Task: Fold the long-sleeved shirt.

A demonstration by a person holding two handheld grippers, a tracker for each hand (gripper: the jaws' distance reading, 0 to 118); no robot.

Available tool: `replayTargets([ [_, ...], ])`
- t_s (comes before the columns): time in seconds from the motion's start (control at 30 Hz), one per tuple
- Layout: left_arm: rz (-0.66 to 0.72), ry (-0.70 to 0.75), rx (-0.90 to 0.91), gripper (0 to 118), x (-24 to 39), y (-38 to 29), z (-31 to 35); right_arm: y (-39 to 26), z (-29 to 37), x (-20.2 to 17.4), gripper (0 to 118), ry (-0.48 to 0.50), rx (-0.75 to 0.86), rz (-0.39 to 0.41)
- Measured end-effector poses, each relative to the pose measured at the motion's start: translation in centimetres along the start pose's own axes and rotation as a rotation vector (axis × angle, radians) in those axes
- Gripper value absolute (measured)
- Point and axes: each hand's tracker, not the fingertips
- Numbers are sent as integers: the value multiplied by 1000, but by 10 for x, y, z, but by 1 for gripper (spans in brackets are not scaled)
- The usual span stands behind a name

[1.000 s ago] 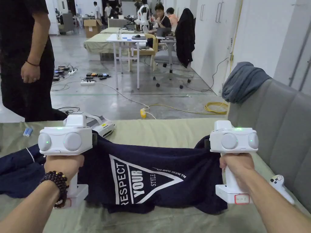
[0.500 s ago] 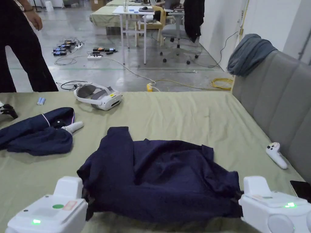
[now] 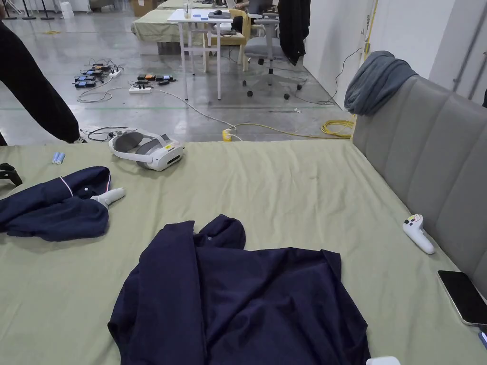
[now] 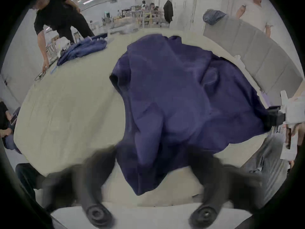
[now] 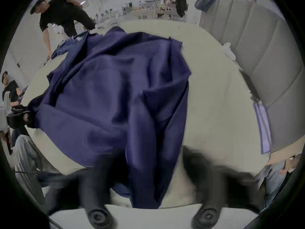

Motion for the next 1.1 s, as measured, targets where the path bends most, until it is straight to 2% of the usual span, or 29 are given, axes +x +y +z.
replayTargets([
  [0.07, 18, -23, 90, 99, 0, 16, 20, 9, 26, -1, 111, 16, 67, -5],
  [0.13, 30, -33, 120, 96, 1, 36, 33, 18, 40, -4, 110, 53, 136, -58],
  [0.17, 34, -23, 130, 90, 2, 43, 37, 19, 32, 0, 109, 44, 121, -70],
  [0.2, 30, -9, 157, 74, 3, 50, 40, 21, 36, -1, 100, 46, 122, -67],
  [0.23, 10, -1, 172, 26, -1, 57, 32, 22, 38, -3, 61, 58, 141, -59],
  [0.27, -5, 19, 168, 5, 1, 61, 31, 22, 37, -6, 13, 47, 148, -57],
  [0.3, -2, 29, 174, 4, 4, 64, 30, 23, 42, -7, 0, -6, 156, -74],
  [0.37, -11, 9, 163, 3, 1, 64, 28, 18, 39, -14, 0, 33, 113, -21],
  [0.4, 2, 13, 165, 6, 4, 60, 27, 16, 38, -17, 0, 37, 108, -34],
  [0.43, -1, 24, 171, 32, 7, 54, 23, 17, 22, -4, 0, 44, 107, -48],
  [0.47, -14, 23, 169, 76, 10, 48, 17, 18, 19, -5, 0, 57, 108, -55],
  [0.5, -31, 26, 111, 110, 3, 38, 2, 22, 15, -5, 0, 74, 105, -57],
  [0.6, -7, -14, 8, 94, 14, 18, -12, 60, 7, 4, 0, 81, 133, -59],
  [0.67, -8, -3, -59, 90, 0, 1, -45, 101, -6, 7, 17, 81, 178, -25],
  [0.7, -15, 15, -68, 79, 2, -5, -53, 127, -14, 13, 24, 77, 182, -11],
  [0.73, -11, 18, -60, 44, 7, -6, -55, 152, -25, 16, 33, 71, 186, -9],
  [0.77, 10, 13, -51, 20, 13, -5, -53, 174, -36, 19, 47, 66, 188, -9],
  [0.8, 56, -43, -30, 18, 13, -5, -50, 199, -50, 24, 66, 61, 189, -11],
  [0.83, 63, -20, -30, 17, 18, -5, -44, 224, -66, 32, 85, 45, 183, -19],
  [0.87, 46, -5, -29, 17, 20, -3, -41, 243, -82, 36, 89, 29, 159, -15],
  [0.93, 27, -4, -13, 17, 21, -1, -33, 275, -111, 40, 82, -11, 103, -3],
  [1.1, 57, -21, -25, 17, 12, 0, -30, 307, -172, 42, 79, -52, -84, 35],
])
